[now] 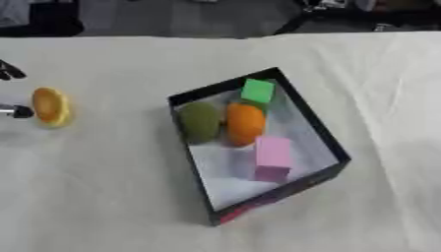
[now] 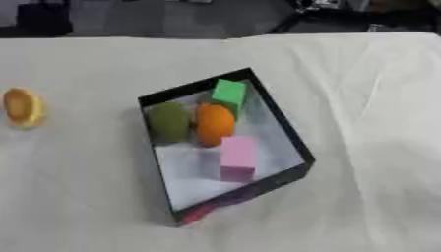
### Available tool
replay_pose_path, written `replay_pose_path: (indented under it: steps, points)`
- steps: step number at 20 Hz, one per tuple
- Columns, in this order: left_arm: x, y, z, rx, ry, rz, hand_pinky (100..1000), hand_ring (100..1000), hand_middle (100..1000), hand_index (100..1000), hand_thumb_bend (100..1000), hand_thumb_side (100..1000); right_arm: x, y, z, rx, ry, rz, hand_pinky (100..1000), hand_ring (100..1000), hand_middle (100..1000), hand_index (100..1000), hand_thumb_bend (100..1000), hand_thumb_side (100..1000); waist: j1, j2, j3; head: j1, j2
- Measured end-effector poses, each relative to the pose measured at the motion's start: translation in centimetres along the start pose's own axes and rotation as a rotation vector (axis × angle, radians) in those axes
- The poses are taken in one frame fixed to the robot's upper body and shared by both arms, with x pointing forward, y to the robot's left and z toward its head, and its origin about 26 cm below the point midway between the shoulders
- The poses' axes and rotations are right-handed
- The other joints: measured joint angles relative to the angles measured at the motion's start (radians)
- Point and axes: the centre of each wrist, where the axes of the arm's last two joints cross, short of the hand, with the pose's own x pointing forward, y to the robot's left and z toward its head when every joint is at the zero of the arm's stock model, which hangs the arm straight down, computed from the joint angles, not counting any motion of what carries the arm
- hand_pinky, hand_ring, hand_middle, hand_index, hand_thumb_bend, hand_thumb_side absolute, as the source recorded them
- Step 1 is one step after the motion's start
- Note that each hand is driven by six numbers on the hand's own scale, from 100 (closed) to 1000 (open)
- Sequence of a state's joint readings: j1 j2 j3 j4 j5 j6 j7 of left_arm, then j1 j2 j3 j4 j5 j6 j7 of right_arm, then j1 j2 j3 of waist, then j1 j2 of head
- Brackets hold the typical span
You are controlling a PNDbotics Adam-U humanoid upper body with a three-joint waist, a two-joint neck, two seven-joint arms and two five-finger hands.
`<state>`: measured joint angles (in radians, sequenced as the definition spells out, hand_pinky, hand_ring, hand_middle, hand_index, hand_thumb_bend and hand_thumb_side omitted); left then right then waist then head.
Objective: Pick up objects on the table and place them in the box.
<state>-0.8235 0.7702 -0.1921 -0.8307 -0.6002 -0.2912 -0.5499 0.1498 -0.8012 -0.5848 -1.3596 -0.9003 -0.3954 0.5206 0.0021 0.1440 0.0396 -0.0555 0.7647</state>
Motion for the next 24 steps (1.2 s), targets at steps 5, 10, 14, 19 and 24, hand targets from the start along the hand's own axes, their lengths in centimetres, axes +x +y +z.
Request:
replay_pose_path:
  steps: [5,10,14,19,24]
  points:
    - [-0.6,-1.4,-0.7,-0.030,0.035,-0.002,850,859,803,880,693,561,-0.3,0.1,0.2,-0.001,0.008,-0.002,826,880,808,817,100,600,0.000,0.001,-0.004,0.007,0.000]
    - [-0.9,-2.3,-1.3,-0.060,0.062,-0.018,834,838,780,879,638,553,-0.5,0.3,0.2,0.003,0.010,-0.005,827,880,809,817,100,602,0.000,0.001,-0.008,0.014,0.000]
    - [-0.8,-3.0,-1.8,-0.064,0.065,-0.016,815,801,747,869,591,524,-0.6,0.3,0.3,0.003,0.015,-0.003,827,880,810,818,100,604,0.000,0.001,-0.011,0.017,0.000]
    - [-0.7,-3.6,-2.2,-0.051,0.073,0.000,794,764,704,828,475,462,-0.8,0.4,0.3,0.004,0.018,-0.005,828,881,811,818,100,606,0.000,0.002,-0.014,0.022,0.000]
    - [-0.4,-3.8,-2.7,-0.035,0.074,0.019,781,749,691,819,436,515,-0.8,0.4,0.2,0.007,0.018,-0.005,829,881,811,819,100,608,0.000,0.005,-0.016,0.025,0.000]
